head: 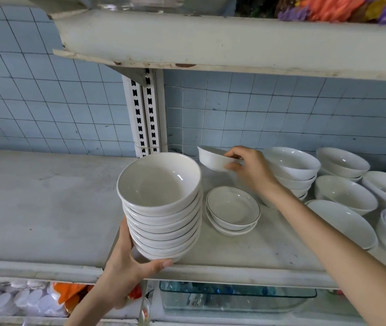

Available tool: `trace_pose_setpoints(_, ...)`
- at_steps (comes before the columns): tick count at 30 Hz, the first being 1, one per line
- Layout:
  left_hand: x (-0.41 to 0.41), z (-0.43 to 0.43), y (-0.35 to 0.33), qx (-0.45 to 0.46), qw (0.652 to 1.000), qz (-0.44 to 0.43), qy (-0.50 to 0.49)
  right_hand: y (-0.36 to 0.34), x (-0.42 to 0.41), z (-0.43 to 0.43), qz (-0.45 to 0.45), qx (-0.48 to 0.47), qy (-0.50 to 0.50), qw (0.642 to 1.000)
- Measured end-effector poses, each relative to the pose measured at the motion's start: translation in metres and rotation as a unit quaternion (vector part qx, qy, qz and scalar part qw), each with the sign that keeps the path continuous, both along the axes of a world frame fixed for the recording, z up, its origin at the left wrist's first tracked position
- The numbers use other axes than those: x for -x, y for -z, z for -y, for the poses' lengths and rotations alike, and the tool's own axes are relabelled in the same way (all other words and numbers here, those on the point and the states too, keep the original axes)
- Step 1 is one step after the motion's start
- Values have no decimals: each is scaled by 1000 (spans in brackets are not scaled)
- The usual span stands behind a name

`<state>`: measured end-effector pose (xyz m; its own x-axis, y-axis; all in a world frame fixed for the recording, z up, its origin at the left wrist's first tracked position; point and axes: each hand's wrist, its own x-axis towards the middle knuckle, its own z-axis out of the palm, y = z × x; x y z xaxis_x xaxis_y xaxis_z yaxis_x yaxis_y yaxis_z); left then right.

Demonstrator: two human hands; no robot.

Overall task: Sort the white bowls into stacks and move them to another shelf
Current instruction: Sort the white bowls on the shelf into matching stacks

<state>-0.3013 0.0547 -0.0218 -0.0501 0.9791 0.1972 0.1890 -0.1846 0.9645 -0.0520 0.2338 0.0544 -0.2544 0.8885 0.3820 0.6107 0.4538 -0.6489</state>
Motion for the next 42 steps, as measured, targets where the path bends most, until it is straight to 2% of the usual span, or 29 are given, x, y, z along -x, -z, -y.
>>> trace_pose_setpoints(9, -1, -1, -1, -20, 1000, -25, 1, -5, -26, 58, -67, 6, -29, 997)
trace_pose_setpoints(20, 1, 0, 1, -8, 999, -36, 4, 29, -36, 87, 59, -61, -4, 996)
trace_pose_setpoints(26, 2, -1, 3, -14, 999, -35, 7, 38, -35, 97, 92, -78, 5, 993)
trace_pose_setpoints(34, 3, -3, 6, -10, 999, -37, -3, 32, -37, 98, 125, -43, -16, 991)
trace_pose_setpoints(38, 3, -2, 6, -7, 999, -39, -3, 30, -34, 101, 194, 10, -24, 981)
trace_pose_setpoints(42, 3, -2, 5, -7, 999, -47, -2, 33, -29, 101, 239, -11, -20, 971)
